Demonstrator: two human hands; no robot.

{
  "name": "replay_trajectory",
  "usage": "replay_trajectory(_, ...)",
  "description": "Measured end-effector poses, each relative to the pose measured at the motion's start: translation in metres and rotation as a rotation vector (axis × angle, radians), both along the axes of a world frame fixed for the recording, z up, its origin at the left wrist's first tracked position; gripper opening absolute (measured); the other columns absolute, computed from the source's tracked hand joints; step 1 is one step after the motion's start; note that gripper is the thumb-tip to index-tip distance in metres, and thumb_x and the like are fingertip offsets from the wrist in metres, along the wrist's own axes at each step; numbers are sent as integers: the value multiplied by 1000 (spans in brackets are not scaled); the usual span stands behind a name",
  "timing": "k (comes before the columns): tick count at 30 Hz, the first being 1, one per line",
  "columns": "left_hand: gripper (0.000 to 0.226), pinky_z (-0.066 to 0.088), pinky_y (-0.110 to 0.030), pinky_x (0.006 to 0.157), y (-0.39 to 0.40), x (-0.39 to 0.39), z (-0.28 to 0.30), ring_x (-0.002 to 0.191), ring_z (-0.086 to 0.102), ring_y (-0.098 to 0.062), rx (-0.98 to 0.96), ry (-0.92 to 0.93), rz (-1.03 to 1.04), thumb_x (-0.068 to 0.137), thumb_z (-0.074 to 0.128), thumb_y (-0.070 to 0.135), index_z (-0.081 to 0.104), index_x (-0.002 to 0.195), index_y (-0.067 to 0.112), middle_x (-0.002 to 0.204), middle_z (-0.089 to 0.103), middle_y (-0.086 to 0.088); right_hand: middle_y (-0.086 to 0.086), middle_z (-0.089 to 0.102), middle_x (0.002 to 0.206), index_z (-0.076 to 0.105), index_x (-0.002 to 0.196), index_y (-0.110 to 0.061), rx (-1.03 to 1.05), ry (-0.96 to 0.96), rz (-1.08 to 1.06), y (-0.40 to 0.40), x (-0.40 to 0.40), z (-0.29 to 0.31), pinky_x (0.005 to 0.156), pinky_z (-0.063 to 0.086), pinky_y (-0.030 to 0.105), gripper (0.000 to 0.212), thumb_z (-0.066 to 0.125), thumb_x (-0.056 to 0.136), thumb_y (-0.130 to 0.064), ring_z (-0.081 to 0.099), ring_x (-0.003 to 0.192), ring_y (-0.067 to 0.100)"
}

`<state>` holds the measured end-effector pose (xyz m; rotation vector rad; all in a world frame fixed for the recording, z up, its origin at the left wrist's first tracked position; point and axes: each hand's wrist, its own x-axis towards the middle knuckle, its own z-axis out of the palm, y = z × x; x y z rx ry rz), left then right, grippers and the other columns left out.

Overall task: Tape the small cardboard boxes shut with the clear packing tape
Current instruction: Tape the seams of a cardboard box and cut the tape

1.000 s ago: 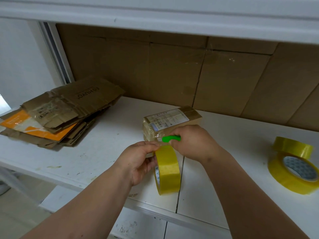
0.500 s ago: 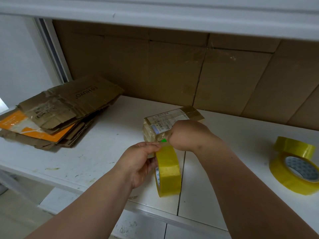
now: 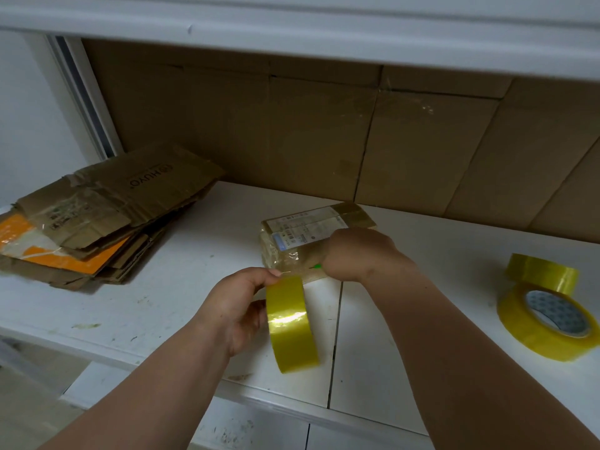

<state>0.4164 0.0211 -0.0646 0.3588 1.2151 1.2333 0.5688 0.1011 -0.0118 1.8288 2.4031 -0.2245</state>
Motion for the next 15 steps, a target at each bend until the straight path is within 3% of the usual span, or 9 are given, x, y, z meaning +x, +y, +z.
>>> replay_trajectory(2,21,57,-31,53,-1,-3,0,73,64,-25,-6,-4,-1,84,59,-1,69,100,6,101,67,-12,1,58,98,60,108,-21,-20,14,-13,4,7,-7,74,40,29,22,47,93,-30,54,86,21)
replay_trajectory(4,22,57,-29,52,-1,-4,1,74,63,-25,-9,0,-18,84,58,-1,70,101,7,104,66,-12,1,58,92,57,96,-21,-47,27,-27,6,12,-19,73,42,29,13,46,95,-28,55,83,20)
replay_trajectory(7,26,56,-29,52,-2,-4,2,75,62,-25,-20,20,-47,84,58,0,70,106,5,105,65,-13,1,58,89,59,93,-18,-123,-26,-61,7,20,-48,74,46,31,20,46,96,-32,57,83,18)
replay_trajectory(9,24,55,-28,53,-2,-5,4,74,61,-24,-31,41,-46,85,57,1,70,104,6,102,65,-12,-1,56,92,56,108,-17,-185,-37,-106,1,25,-65,85,47,37,23,45,96,-33,59,93,20)
replay_trajectory(11,23,55,-27,53,-2,-4,5,72,60,-23,-36,44,-46,84,56,1,70,101,7,100,65,-12,2,57,110,49,125,-17,-198,-61,-132,-8,29,-73,97,39,43,32,43,95,-26,56,108,24)
replay_trajectory(13,27,55,-26,50,-2,-3,6,73,60,-23,-36,43,-44,84,56,0,70,106,5,101,66,-12,5,49,133,48,135,-24,-93,-157,-109,-17,31,-74,106,28,49,42,43,93,-28,45,125,28)
replay_trajectory(15,30,54,-25,48,-2,-2,7,72,61,-23,-34,41,-39,85,56,0,70,112,2,101,66,-12,4,41,142,52,134,-30,61,-88,-129,-23,26,-67,108,25,50,43,45,93,-36,37,132,30)
